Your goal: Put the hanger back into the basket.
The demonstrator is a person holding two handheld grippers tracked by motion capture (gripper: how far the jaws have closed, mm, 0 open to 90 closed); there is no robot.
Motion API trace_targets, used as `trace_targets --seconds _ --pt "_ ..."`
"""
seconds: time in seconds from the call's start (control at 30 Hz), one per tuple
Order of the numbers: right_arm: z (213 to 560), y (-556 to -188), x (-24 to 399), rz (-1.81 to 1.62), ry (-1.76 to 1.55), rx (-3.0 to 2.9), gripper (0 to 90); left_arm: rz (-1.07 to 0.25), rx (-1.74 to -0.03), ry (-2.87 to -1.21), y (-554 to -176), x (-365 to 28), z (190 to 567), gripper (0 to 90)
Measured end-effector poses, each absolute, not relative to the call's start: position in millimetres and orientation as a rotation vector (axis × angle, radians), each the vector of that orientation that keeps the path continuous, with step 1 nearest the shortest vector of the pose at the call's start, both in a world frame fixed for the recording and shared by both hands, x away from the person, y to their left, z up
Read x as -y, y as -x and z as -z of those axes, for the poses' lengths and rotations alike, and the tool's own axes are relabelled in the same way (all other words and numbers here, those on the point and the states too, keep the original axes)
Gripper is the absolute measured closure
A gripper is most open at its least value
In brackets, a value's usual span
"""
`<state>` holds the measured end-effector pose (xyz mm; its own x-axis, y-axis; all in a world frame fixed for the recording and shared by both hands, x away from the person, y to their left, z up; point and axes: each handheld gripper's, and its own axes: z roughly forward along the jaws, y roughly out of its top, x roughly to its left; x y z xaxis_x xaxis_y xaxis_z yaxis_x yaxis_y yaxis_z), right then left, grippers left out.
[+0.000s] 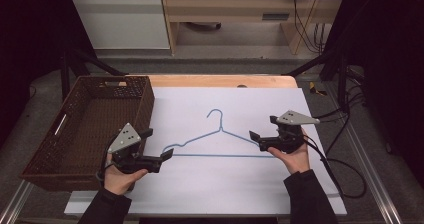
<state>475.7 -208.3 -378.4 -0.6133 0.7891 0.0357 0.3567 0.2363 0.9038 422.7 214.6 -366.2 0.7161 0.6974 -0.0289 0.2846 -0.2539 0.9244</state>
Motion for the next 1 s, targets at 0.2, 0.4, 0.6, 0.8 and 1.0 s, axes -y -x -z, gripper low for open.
trace_targets --seconds 0.2,0.4,0.6,0.8,1.0 --pt "385 -493 186 -1.32 -1.041 -2.151 9.4 -0.47 -0.764 -1.847 -423 -213 367 5.4" --pt "391 -508 172 -1.272 -1.03 -2.2 10.8 -0.466 -0.771 -1.851 -424 -212 370 5.4" --pt "398 -525 161 -1.208 -1.053 -2.23 12.5 -0.464 -0.769 -1.86 -425 -211 371 5.4" --pt "406 -536 152 -1.166 -1.041 -2.269 16.1 -0.464 -0.765 -1.867 -425 -210 372 5.6" --pt "419 -545 142 -1.114 -1.038 -2.326 22.2 -0.457 -0.765 -1.879 -426 -209 375 5.8"
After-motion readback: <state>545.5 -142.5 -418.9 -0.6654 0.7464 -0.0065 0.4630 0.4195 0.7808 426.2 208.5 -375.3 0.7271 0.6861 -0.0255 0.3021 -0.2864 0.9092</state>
